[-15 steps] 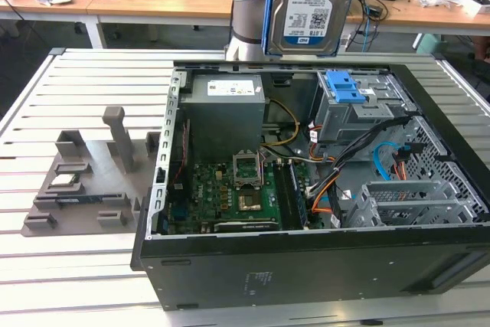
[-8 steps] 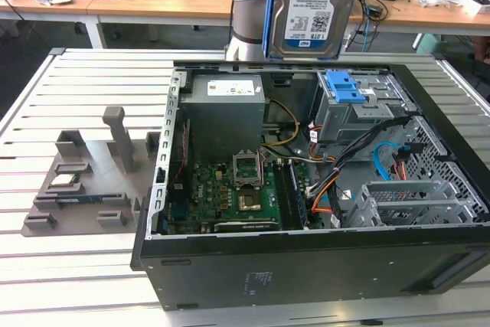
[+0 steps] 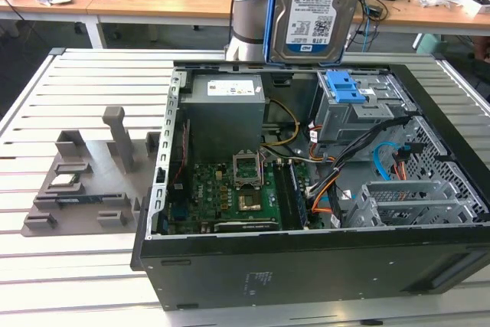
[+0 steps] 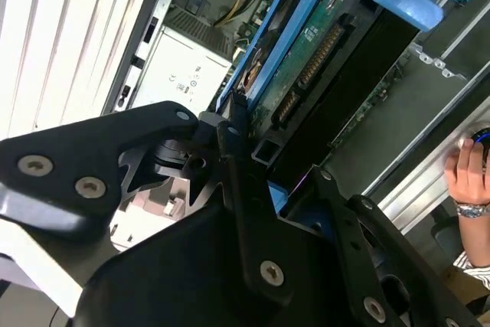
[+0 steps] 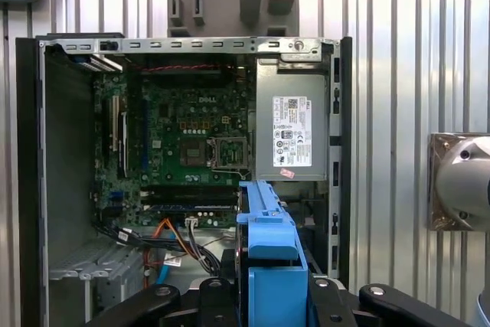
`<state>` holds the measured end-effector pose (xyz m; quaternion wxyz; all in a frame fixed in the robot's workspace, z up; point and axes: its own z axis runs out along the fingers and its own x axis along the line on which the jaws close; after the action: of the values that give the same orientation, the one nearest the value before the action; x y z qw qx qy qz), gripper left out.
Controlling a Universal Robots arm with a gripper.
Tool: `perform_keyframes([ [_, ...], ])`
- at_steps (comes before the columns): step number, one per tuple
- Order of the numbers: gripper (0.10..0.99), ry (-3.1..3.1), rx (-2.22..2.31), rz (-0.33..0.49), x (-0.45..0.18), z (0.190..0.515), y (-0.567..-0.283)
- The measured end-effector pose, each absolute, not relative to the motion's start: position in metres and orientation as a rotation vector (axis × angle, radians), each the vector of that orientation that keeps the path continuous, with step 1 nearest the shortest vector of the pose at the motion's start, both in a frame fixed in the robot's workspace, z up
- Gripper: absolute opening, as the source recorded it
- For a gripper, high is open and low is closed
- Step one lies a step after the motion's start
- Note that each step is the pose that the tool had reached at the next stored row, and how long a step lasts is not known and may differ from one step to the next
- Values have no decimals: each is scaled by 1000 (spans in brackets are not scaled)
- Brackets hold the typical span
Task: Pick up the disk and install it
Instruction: 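Pick up the disk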
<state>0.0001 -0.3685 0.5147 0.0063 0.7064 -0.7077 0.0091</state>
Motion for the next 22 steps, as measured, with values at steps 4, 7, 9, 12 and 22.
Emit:
perform_keyframes([
  [4, 365, -2214, 2211, 29, 0, 515, -372],
  [7, 365, -2214, 2210, 29, 0, 515, -375],
  [9, 365, -2215, 2210, 29, 0, 514, -376],
  [12, 365, -2214, 2210, 29, 0, 514, -379],
  [22, 365, -2214, 2210, 29, 0, 514, -390],
])
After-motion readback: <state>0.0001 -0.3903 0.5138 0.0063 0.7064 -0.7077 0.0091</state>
